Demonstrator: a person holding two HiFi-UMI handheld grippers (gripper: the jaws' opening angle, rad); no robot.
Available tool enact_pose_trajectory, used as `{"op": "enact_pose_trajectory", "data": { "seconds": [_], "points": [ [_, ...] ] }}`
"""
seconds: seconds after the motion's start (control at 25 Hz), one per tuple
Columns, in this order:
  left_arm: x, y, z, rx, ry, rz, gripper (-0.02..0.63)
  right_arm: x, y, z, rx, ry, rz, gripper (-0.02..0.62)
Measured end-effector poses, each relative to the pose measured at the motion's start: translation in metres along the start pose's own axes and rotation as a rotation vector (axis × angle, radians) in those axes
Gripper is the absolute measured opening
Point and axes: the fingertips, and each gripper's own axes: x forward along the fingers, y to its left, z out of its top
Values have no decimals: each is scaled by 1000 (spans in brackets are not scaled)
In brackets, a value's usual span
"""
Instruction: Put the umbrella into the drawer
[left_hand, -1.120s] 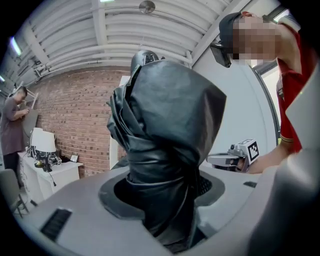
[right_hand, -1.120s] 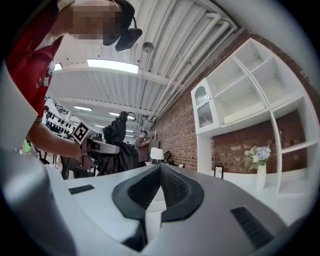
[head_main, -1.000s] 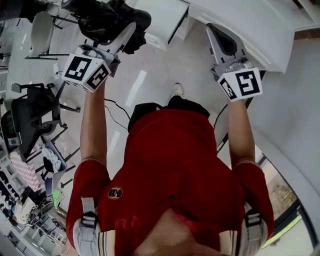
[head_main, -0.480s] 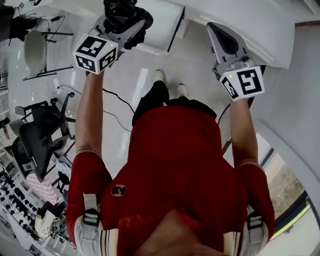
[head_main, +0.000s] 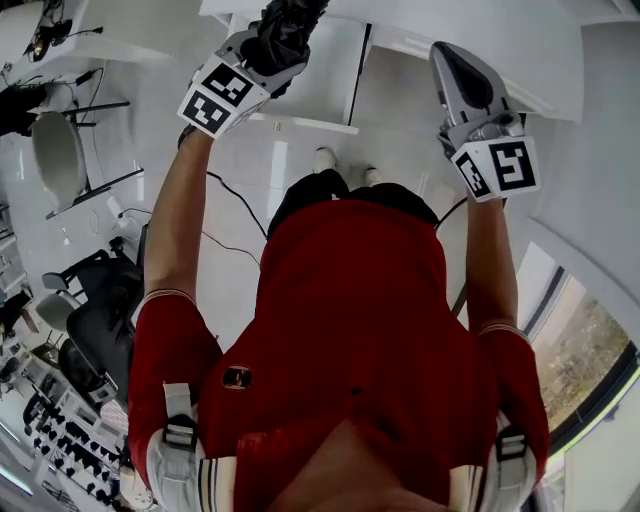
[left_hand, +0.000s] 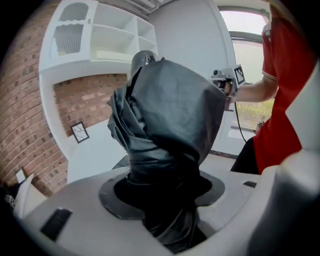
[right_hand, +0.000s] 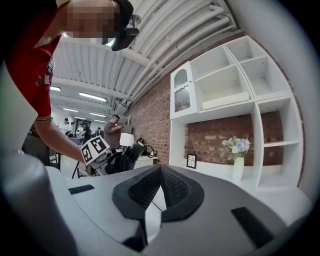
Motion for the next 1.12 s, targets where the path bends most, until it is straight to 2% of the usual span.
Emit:
{"op": "enact_pose_trajectory", "data": {
  "seconds": [0.2, 0.52, 0.68, 0.96, 1.12],
  "points": [
    [27, 11, -28, 37, 66, -107, 247, 18, -6, -8, 18, 31, -63, -2],
    [70, 3, -77, 90, 230, -243, 247, 32, -23, -26, 26, 76, -62, -2],
    [86, 8, -101, 70, 301, -281, 247, 30, -35, -30, 28, 96, -82, -2],
    [104, 12, -134, 82, 419, -346, 247, 26, -48, -35, 29, 132, -128, -2],
    [114, 8, -151, 48, 479, -373, 247, 23, -51, -38, 34, 144, -144, -2]
  ]
}}
